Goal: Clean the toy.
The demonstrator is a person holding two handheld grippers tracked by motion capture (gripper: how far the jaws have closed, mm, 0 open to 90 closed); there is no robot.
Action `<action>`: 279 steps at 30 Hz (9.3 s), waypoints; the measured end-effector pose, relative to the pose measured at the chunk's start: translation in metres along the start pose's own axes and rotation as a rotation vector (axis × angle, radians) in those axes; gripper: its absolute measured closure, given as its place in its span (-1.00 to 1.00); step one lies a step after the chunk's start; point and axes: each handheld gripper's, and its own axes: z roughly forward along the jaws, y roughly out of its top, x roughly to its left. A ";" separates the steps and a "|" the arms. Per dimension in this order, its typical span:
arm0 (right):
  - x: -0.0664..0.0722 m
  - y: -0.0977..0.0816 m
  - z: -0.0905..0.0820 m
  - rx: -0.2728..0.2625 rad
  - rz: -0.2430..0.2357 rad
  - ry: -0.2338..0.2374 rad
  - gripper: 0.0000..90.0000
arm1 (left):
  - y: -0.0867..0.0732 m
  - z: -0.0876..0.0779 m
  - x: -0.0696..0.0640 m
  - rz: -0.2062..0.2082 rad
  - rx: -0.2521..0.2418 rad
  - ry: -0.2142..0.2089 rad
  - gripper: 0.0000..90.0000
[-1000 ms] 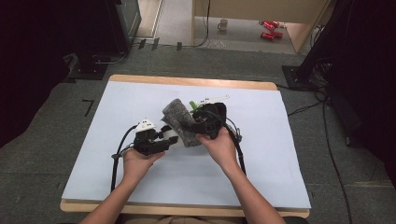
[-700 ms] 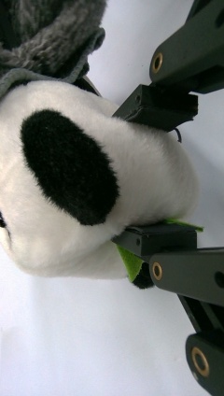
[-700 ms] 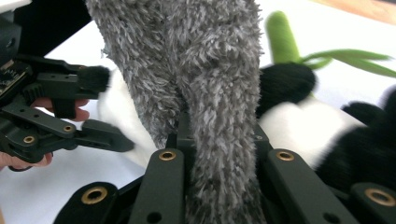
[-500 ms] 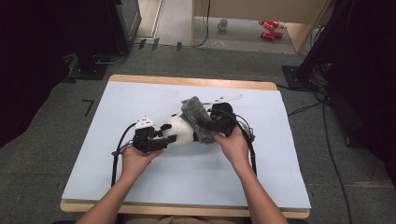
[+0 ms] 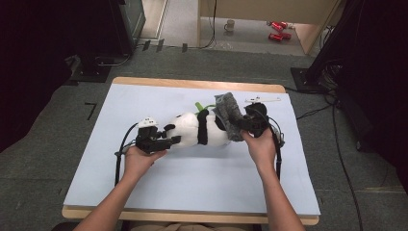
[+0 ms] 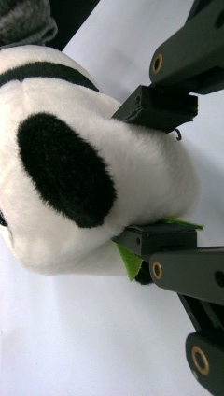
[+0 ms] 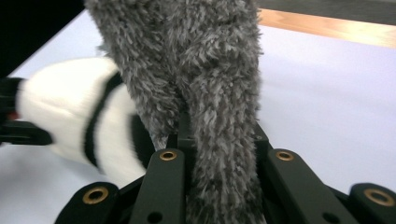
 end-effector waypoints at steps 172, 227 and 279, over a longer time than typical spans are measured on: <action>0.073 0.001 0.031 0.053 -0.095 0.153 0.68 | -0.010 0.007 -0.018 0.052 0.004 0.027 0.27; 0.102 -0.004 0.039 0.055 -0.061 0.274 0.70 | -0.011 0.003 -0.032 -0.014 0.012 0.038 0.24; -0.037 -0.041 -0.001 -0.014 0.217 0.047 0.72 | 0.009 0.013 0.011 0.004 0.071 -0.048 0.24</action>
